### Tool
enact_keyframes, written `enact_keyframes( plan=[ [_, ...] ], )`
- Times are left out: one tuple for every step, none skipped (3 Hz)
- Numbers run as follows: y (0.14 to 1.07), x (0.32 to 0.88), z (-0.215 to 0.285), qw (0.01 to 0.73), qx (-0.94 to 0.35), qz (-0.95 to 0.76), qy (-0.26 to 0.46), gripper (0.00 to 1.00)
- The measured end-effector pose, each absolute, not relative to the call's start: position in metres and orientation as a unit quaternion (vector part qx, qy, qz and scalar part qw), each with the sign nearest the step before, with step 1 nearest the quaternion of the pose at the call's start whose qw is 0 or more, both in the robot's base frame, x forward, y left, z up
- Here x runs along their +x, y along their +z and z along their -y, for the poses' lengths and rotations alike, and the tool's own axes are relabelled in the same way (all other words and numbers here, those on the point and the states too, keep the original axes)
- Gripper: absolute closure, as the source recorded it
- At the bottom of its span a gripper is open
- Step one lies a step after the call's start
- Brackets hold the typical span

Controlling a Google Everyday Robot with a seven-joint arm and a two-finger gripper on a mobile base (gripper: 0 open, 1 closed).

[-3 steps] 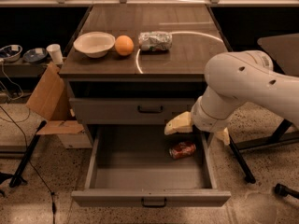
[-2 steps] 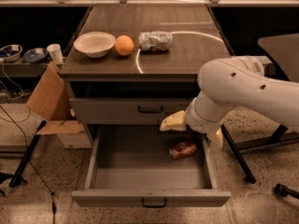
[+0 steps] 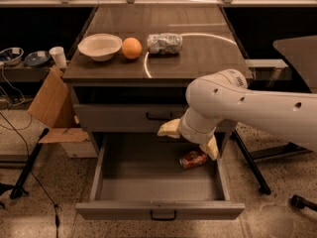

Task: Pick coke can from middle drawer and place on counter

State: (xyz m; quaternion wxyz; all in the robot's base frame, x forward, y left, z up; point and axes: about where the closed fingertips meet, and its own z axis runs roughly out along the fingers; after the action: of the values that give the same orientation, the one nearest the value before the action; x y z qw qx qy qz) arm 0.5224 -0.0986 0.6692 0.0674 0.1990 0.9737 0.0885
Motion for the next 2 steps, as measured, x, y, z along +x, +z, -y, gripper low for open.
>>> enact_keyframes(
  plan=[
    [0.6692,0.5224,0.0985,0.067,0.199,-0.974,0.088,0.0],
    [0.663,0.5269,0.093,0.066,0.195,-0.975,0.078,0.0]
  ],
)
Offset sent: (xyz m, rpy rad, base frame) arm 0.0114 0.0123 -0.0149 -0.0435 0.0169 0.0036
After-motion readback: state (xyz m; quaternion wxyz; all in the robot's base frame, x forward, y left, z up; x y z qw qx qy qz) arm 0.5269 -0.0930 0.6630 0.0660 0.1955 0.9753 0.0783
